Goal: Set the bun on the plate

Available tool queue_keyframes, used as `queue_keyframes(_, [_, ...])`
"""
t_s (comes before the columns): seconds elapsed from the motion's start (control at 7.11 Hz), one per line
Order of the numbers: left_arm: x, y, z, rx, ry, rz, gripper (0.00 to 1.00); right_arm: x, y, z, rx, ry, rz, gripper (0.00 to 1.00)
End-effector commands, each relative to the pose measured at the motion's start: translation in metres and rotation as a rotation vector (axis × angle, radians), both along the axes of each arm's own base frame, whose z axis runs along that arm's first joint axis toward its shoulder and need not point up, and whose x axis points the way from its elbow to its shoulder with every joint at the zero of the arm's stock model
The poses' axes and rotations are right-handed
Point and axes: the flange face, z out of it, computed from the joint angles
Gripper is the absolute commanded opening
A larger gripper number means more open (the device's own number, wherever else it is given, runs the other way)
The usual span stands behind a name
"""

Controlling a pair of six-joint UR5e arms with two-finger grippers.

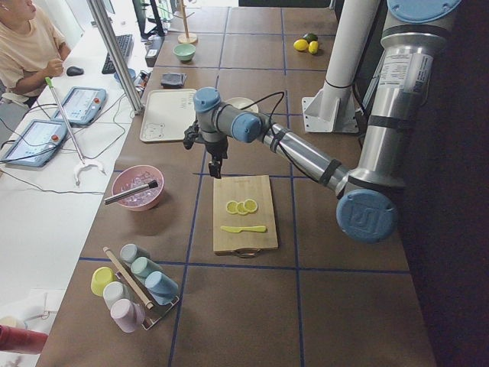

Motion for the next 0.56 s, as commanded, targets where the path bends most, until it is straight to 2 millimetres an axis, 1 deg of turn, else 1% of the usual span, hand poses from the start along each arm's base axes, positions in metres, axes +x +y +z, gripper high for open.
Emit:
queue_keyframes(0.0, [-0.136,0.007,0.135,0.083,-0.003,0.087,1.00,0.002,-0.019,-0.013,0.029,0.004,0.007,1.00])
queue_keyframes(0.14, [-0.182,0.015,0.180,0.053,-0.004,0.050,1.00,0.003,-0.031,-0.021,0.048,0.003,0.006,1.00])
queue_keyframes(0.28, [-0.226,0.029,0.215,-0.015,0.003,-0.038,1.00,0.004,-0.045,-0.031,0.069,0.005,0.003,1.00])
queue_keyframes(0.42, [-0.240,0.036,0.221,-0.023,0.005,-0.063,1.00,-0.003,-0.055,-0.037,0.080,0.006,-0.012,1.00])
